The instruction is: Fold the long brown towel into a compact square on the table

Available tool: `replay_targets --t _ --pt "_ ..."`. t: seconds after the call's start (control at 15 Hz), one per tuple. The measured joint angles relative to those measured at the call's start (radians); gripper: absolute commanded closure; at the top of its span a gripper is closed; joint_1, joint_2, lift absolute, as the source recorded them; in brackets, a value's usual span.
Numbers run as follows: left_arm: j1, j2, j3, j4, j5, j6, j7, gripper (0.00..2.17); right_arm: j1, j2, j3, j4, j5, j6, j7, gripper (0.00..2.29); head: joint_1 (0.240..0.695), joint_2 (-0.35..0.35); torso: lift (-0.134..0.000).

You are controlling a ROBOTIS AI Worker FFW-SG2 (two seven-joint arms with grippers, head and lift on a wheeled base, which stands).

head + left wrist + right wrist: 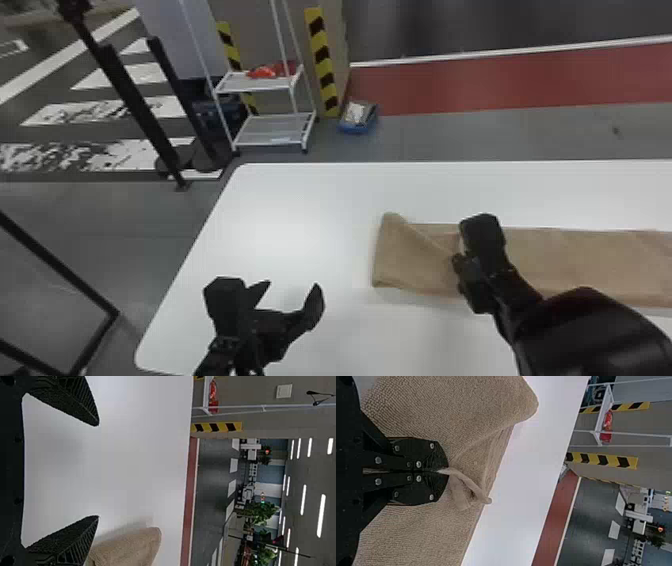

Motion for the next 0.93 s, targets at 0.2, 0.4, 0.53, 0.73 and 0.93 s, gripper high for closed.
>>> replay_targets --t 0.2,0.4,0.53,0.73,0.93 --pt "0.002 -0.001 -0.001 -0.009 0.0 0.0 0.0 0.03 0.051 0.0 -0.006 -0.103 0.016 -0.011 0.005 1.29 0.695 0.279 -0.057" --pt "0.006 -0.002 0.001 -0.022 0.0 0.003 0.002 0.03 0.088 0.0 -0.058 -0.256 0.036 0.061 0.049 1.29 0.695 0.264 -0.057" --pt "0.009 -0.002 0.007 -0.025 0.0 0.003 0.002 0.03 0.1 0.0 -0.152 -0.362 0.031 0.168 0.096 1.29 0.695 0.227 -0.057" --pt "0.014 -0.002 0.01 -0.021 0.0 0.001 0.001 0.03 0.08 0.0 -0.296 -0.402 0.027 0.3 0.159 1.29 0.695 0.161 -0.057" --pt "0.01 -0.005 -0.004 -0.017 -0.001 0.0 0.002 0.03 0.072 0.0 -0.33 -0.314 0.033 0.292 0.162 1.29 0.695 0.114 -0.057"
